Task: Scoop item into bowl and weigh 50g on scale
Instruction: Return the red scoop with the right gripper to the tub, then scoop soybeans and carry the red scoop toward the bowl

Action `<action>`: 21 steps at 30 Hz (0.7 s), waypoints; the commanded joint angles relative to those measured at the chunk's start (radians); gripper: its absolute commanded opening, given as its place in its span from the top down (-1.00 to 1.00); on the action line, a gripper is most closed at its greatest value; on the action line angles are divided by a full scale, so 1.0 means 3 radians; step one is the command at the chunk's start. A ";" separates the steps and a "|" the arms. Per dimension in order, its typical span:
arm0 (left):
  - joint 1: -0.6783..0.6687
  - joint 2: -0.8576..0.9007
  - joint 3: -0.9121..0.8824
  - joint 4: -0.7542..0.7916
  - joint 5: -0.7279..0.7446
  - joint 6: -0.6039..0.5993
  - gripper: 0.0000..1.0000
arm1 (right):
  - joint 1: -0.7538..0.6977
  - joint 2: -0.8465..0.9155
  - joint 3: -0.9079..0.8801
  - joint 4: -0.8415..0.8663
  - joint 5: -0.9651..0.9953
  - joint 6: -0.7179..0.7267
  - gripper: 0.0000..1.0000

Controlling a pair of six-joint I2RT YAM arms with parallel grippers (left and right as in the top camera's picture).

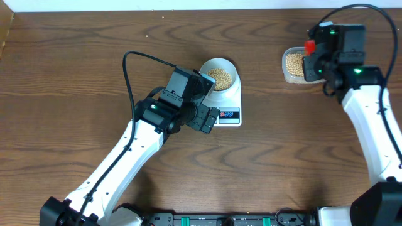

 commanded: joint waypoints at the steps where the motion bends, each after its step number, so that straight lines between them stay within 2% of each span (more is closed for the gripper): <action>1: 0.0018 -0.0031 0.0004 0.0000 0.0029 0.0022 -0.96 | 0.0104 0.0071 0.0001 0.0000 0.0777 -0.0053 0.98; 8: 0.0018 -0.0031 0.0004 0.0000 0.0029 0.0023 -0.96 | 0.0103 0.0074 0.0001 0.0060 0.0355 -0.0051 0.98; 12: 0.0018 -0.0031 0.0004 0.0000 0.0029 0.0023 -0.95 | 0.0107 0.0072 0.0001 0.0212 -0.0392 -0.0050 0.98; 18: 0.0018 -0.0031 0.0004 0.0000 0.0029 0.0022 -0.96 | 0.0135 0.0094 0.0001 0.0600 -0.2042 -0.0013 0.98; 21: 0.0018 -0.0031 0.0004 0.0000 0.0029 0.0022 -0.96 | 0.0240 0.0146 0.0001 0.0726 -0.2321 0.0104 0.98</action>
